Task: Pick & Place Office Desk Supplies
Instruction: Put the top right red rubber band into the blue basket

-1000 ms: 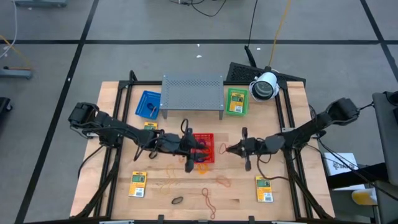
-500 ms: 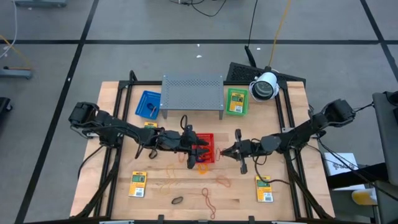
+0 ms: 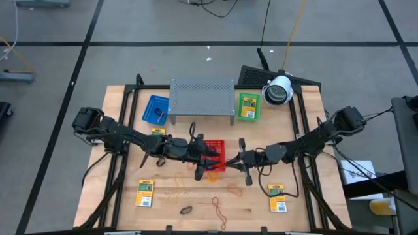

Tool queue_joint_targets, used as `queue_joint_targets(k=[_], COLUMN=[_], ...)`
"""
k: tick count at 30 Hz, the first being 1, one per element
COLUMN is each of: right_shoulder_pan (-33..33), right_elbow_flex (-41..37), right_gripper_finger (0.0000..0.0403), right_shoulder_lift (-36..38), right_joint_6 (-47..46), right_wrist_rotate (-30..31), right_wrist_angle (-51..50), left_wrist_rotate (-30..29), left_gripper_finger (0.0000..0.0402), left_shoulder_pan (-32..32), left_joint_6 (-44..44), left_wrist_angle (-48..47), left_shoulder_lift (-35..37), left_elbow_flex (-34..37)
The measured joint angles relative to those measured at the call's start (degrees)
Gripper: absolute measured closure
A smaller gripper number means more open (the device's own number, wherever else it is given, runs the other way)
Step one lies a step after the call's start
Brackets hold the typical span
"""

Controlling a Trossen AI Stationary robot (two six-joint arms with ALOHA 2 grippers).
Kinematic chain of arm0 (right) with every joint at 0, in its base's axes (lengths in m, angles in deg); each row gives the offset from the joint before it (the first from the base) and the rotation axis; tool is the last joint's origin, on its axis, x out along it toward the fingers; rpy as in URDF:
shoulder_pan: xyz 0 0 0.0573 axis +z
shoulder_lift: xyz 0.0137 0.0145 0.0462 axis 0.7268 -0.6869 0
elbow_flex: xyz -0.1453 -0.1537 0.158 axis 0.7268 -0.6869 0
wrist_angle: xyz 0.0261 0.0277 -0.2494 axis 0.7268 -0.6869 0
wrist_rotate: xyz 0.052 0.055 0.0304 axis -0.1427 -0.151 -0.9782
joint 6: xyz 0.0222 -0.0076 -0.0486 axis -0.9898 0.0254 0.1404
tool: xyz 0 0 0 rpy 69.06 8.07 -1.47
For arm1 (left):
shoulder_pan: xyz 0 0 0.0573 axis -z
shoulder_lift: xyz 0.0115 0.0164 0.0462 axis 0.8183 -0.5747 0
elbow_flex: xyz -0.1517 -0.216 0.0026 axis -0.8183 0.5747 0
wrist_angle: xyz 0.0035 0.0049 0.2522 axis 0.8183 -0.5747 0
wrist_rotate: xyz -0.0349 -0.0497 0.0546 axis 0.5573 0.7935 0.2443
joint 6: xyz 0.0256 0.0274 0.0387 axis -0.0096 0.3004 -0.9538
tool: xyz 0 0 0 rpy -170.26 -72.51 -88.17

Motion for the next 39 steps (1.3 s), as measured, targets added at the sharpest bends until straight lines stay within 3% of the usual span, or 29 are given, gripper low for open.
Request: queue_joint_targets(k=[6, 13, 25, 31, 39], right_shoulder_pan=[-0.01, 0.01, 0.01, 0.03, 0.03], right_elbow_flex=[0.00, -0.02, -0.02, -0.02, -0.04], right_gripper_finger=[0.0403, 0.0403, 0.0395, 0.0336, 0.0203], right_shoulder_lift=[0.04, 0.04, 0.04, 0.06, 0.06], right_joint_6=[-0.20, -0.23, -0.80, -1.53, -2.85], right_wrist_rotate=[-0.04, -0.07, 0.44, 2.04, 1.92], right_wrist_angle=[0.16, 0.03, 0.00, -0.21, -0.42], left_wrist_rotate=[-0.20, -0.19, -0.84, -0.86, -0.86], left_gripper_finger=[0.0272, 0.0387, 0.0398, 0.0399, 0.0400], left_shoulder_pan=[-0.04, -0.02, -0.04, -0.04, -0.04], left_joint_6=[1.33, 1.93, 1.49, 1.49, 1.56], left_wrist_angle=[-0.09, -0.14, -1.86, -2.27, -2.24], left_shoulder_lift=[-0.01, 0.01, 0.01, 0.01, 0.01], left_elbow_flex=[0.00, 0.01, 0.00, 0.00, 0.00])
